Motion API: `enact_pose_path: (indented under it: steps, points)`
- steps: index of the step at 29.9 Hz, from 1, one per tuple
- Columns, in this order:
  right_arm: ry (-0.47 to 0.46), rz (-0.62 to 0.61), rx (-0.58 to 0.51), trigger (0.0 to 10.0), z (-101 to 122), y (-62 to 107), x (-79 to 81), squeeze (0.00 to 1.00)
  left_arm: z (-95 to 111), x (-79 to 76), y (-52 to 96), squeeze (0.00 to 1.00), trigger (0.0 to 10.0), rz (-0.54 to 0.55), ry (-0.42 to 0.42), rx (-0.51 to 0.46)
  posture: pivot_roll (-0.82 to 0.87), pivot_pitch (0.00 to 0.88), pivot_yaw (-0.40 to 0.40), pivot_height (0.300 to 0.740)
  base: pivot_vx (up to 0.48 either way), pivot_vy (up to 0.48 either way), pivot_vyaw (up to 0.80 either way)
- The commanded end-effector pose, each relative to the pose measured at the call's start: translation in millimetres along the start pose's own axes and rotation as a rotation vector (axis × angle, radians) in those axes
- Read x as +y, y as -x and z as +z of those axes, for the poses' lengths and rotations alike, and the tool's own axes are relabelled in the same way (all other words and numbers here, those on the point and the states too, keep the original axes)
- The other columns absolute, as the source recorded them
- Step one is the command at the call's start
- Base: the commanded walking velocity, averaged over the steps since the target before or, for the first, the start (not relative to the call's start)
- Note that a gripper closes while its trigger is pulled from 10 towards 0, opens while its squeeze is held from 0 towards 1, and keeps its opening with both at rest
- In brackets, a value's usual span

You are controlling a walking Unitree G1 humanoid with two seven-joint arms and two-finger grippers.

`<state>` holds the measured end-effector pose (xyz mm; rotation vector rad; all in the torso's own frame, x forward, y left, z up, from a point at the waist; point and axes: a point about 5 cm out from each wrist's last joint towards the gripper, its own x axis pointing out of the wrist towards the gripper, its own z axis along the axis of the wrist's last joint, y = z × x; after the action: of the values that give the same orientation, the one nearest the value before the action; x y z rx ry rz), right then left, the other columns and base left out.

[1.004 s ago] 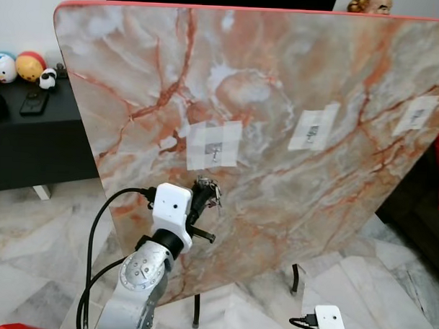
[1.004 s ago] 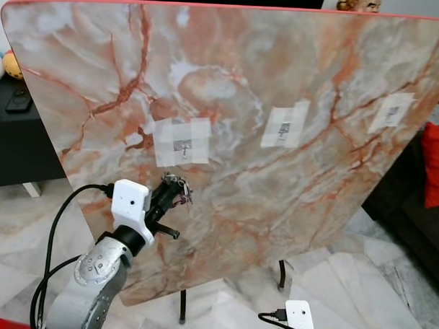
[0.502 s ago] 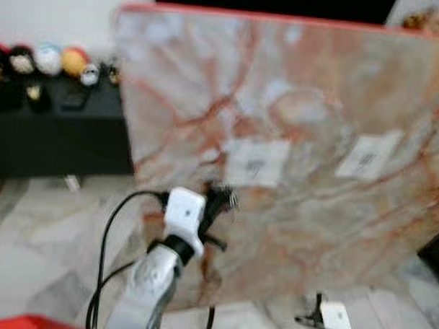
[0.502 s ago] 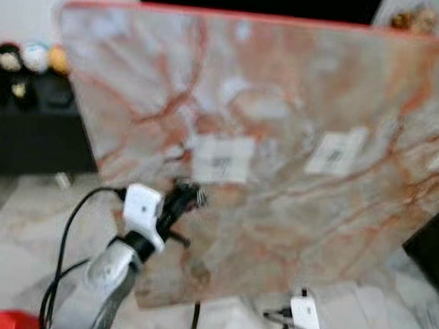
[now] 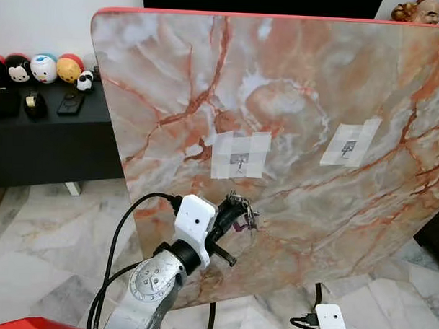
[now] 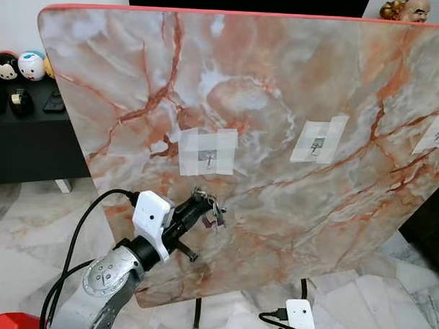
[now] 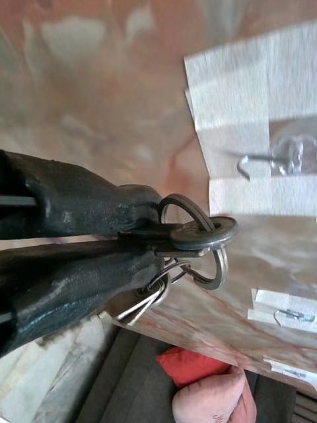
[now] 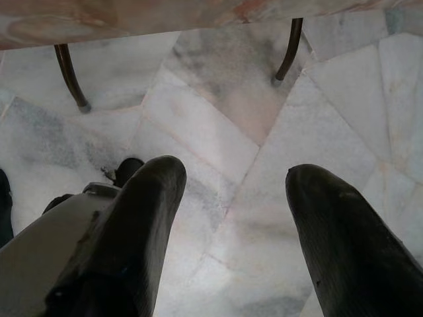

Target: Hang keys on a hook

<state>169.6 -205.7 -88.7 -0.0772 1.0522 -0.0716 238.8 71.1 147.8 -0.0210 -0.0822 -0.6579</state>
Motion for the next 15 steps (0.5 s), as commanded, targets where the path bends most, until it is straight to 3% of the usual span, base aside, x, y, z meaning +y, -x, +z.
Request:
enact_pose_path:
  steps: [1, 11, 15]
  points:
    - [0.003, -0.006, 0.000, 10.0, 1.5, -0.1, -1.4, 0.00, 8.4, -2.9, -7.2, 0.00, 10.0, -0.013, -0.012, -0.021, 0.09, 0.000, -0.110, 0.740, 0.000, 0.000, 0.00]
    - [0.005, -0.004, -0.002, 10.0, 2.1, -0.3, -0.4, 0.00, 12.3, -13.6, -24.9, 0.00, 10.0, -0.036, -0.027, -0.025, 0.08, 0.000, -0.103, 0.740, 0.000, 0.000, 0.00]
    - [0.004, -0.006, -0.002, 10.0, 2.1, -0.3, -0.3, 0.00, 17.9, -10.3, -30.7, 0.00, 10.0, 0.025, -0.028, -0.050, 0.09, 0.000, -0.104, 0.740, 0.000, 0.000, 0.00]
